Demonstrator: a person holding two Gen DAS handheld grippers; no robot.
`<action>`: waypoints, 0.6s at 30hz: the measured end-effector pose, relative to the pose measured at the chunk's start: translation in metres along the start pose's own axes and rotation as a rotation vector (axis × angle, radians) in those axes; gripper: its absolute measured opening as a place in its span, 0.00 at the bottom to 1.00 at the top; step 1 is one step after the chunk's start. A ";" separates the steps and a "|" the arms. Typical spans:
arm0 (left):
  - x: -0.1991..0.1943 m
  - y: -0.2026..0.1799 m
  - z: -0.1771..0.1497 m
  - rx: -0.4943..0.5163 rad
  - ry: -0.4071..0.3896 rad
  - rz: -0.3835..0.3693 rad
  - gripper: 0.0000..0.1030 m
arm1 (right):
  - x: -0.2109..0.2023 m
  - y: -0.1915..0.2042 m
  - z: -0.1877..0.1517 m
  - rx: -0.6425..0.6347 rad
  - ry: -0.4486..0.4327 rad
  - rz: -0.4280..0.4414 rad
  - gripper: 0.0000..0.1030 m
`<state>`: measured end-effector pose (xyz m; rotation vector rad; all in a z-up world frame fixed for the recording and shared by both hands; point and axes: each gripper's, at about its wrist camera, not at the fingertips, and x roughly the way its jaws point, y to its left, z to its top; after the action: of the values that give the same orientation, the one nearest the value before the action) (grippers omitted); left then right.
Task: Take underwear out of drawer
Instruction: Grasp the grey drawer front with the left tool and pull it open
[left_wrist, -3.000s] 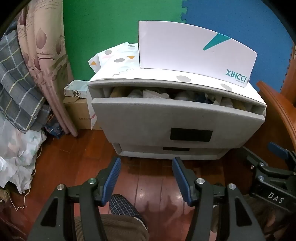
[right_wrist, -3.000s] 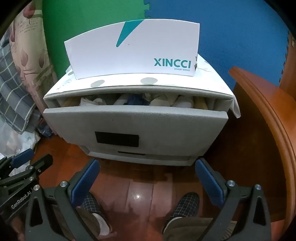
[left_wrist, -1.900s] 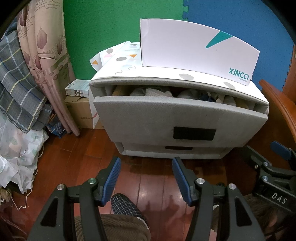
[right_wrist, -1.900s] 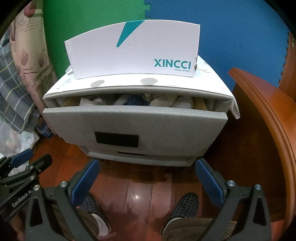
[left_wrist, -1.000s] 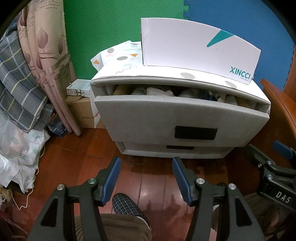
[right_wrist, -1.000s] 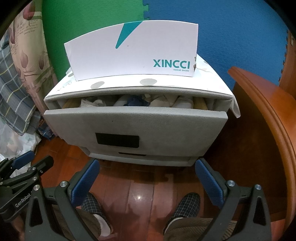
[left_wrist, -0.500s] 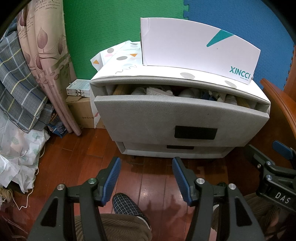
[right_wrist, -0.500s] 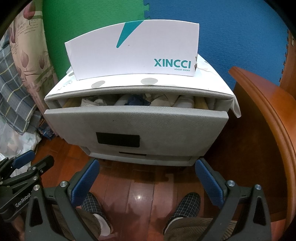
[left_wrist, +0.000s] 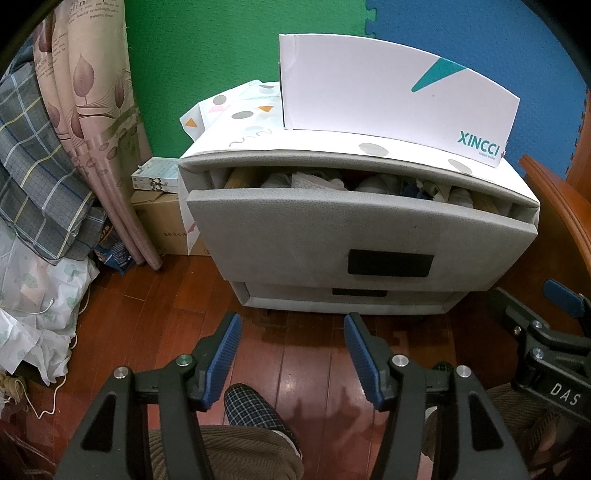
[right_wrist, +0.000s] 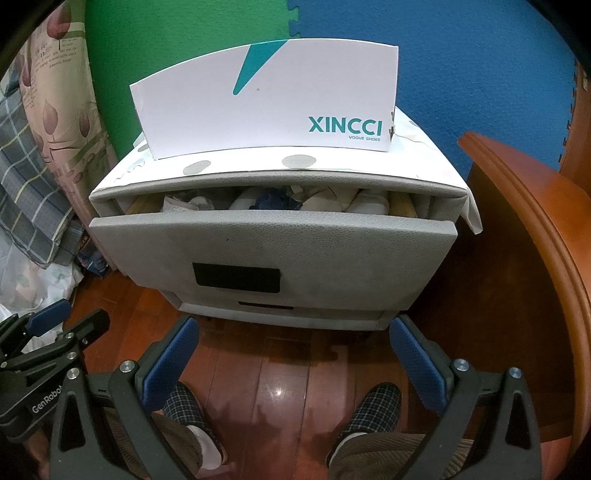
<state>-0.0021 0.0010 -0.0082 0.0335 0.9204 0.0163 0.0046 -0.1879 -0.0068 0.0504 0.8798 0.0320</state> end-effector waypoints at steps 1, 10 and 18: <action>0.000 0.000 0.000 0.000 0.000 -0.001 0.58 | 0.000 0.000 0.000 0.000 0.000 -0.001 0.99; 0.004 0.004 -0.001 -0.032 0.030 -0.053 0.58 | -0.007 -0.002 0.002 0.014 -0.026 0.004 0.99; 0.009 0.029 0.017 -0.172 0.083 -0.176 0.58 | -0.019 -0.027 0.019 0.066 -0.028 -0.005 0.99</action>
<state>0.0171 0.0302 -0.0043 -0.2095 0.9991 -0.0674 0.0075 -0.2160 0.0181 0.1100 0.8524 -0.0020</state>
